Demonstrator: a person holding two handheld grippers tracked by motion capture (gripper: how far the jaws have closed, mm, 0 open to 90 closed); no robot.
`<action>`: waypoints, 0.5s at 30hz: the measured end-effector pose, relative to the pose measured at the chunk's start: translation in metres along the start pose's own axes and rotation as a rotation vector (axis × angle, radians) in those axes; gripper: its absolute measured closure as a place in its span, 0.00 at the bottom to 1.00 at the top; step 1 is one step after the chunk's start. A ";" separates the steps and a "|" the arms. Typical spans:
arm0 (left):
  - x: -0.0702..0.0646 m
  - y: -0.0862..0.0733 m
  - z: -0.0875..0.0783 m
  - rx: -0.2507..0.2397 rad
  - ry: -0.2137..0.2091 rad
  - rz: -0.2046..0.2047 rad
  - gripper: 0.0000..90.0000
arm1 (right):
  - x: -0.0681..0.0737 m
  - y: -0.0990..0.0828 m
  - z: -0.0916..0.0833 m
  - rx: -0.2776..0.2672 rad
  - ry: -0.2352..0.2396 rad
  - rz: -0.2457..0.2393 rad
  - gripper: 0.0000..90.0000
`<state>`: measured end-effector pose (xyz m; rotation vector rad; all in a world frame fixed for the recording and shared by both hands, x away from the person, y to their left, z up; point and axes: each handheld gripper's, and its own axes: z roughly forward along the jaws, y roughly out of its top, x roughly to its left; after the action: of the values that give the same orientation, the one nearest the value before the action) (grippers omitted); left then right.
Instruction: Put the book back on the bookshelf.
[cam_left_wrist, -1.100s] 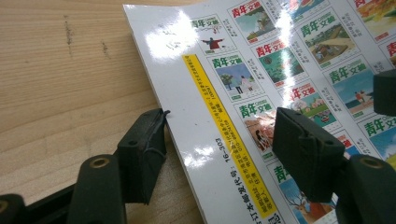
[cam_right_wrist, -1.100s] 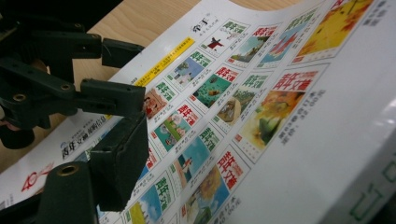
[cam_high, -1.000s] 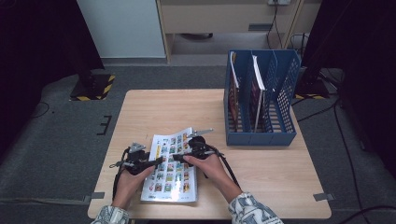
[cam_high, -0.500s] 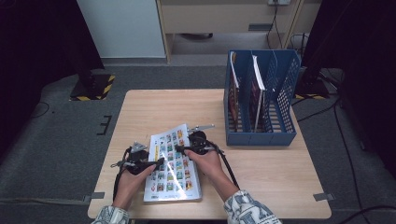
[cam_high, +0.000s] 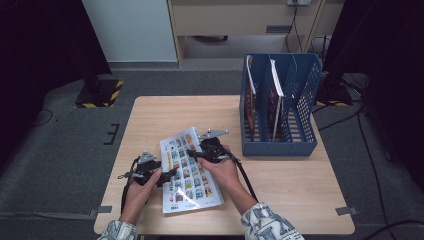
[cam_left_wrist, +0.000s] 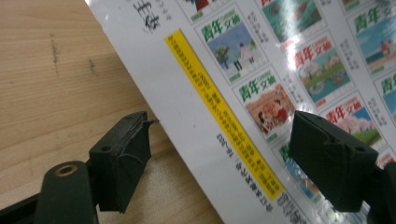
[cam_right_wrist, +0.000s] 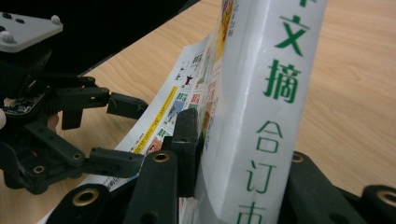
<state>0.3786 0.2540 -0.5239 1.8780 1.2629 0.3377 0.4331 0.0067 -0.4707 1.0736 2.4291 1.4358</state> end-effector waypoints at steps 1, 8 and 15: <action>0.000 0.000 -0.001 0.000 -0.003 -0.002 0.21 | 0.000 0.001 -0.001 -0.002 -0.005 0.001 0.79; -0.001 0.001 0.000 0.017 -0.023 -0.002 0.16 | -0.003 0.002 -0.003 -0.011 -0.013 -0.010 0.79; -0.003 0.000 0.005 0.058 -0.076 -0.015 0.13 | 0.000 0.007 -0.009 -0.053 -0.019 -0.036 0.80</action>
<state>0.3801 0.2487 -0.5262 1.9109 1.2472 0.2221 0.4325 0.0017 -0.4604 1.0218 2.3709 1.4639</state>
